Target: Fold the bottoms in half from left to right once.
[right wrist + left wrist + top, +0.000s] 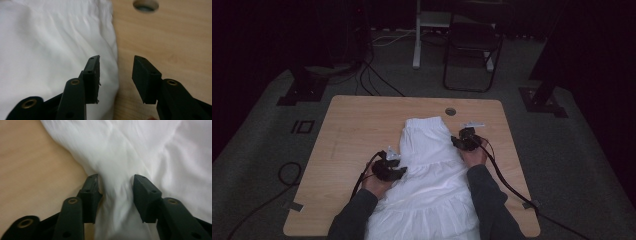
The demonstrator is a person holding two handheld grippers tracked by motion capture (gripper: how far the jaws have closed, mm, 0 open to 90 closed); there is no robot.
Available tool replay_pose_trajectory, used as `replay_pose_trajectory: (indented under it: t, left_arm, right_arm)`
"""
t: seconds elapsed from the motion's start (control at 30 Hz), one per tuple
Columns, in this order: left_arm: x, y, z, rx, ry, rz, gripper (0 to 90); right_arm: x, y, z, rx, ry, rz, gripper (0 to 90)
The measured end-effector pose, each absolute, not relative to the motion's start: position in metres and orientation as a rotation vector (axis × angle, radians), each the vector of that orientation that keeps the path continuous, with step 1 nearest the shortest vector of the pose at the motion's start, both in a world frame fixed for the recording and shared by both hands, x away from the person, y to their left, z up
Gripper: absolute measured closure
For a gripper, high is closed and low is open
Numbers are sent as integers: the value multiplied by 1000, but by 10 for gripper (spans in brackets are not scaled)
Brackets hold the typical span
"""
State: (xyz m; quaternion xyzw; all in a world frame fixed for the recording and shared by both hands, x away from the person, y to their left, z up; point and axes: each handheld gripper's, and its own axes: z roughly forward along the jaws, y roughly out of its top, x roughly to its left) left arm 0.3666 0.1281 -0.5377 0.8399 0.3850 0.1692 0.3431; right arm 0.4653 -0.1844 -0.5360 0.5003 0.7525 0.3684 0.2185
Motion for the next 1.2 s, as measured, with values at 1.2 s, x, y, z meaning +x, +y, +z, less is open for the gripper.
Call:
replay_pose_trajectory:
  t: [1.2]
  left_arm:
    - [355,114,-559,2142,1013,443,529]
  right_arm:
    - [375,-162,-568,1270,2150,1043,557]
